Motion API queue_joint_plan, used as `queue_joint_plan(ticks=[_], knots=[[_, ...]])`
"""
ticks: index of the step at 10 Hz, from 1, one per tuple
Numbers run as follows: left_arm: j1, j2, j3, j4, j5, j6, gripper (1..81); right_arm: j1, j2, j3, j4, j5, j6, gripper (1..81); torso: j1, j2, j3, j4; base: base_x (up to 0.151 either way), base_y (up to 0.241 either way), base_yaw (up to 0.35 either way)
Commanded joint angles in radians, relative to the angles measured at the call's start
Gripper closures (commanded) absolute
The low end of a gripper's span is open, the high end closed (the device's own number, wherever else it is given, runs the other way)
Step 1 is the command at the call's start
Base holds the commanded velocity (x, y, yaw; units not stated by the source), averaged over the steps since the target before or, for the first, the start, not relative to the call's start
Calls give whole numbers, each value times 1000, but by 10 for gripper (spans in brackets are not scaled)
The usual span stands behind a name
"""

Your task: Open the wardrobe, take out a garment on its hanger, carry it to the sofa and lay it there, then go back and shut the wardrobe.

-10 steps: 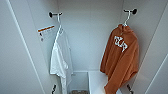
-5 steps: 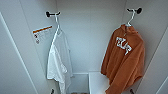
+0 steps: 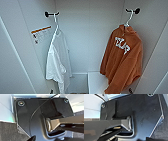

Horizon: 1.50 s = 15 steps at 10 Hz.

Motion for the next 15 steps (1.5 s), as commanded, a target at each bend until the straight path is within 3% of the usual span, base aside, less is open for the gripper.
queue_joint_plan(ticks=[1, 3, 5, 7, 8, 9, 10, 13, 15], knots=[[-36, 2, -2, 14, 45, 1, 10, 27, 6, 6, -11, -43, -3, 10, 0, 0, 0, -95, 0, 0, 0], [-36, 0, 1, 14, 45, 1, 10, 26, 6, 6, -11, -43, -1, 10, 0, 0, 0, -153, 0, 0, 0], [-36, -9, 3, -1, 131, -12, 10, 29, 4, 3, -11, -44, -3, 10, 0, 0, 0, -224, 0, 0, 0], [-33, -17, 3, -1, 161, -13, 10, 30, 7, 6, -11, -43, -3, 10, 0, 0, 0, -297, 0, 0, 0], [-30, -21, 6, 13, 149, -1, 10, 30, 7, 4, -11, -43, -3, 10, 0, 0, 0, -233, 0, 0, 0], [-41, -23, 8, 2, 154, 5, 10, 30, 7, 3, -11, -43, -1, 10, 0, 0, 0, -265, 0, 0, 0], [-45, -20, 3, -7, 155, 51, 10, 29, 6, 3, -11, -43, -1, 10, 0, 0, 0, -282, 0, 0, 0], [-48, -15, 20, -266, 148, 356, 10, 27, 4, 3, -10, -43, 0, 10, 0, 0, 0, -286, 0, 0, 0], [-53, -7, 12, -289, 152, 360, 10, 29, 1, 3, -11, -43, 0, 10, 0, 0, 0, -286, 0, 0, 0]])
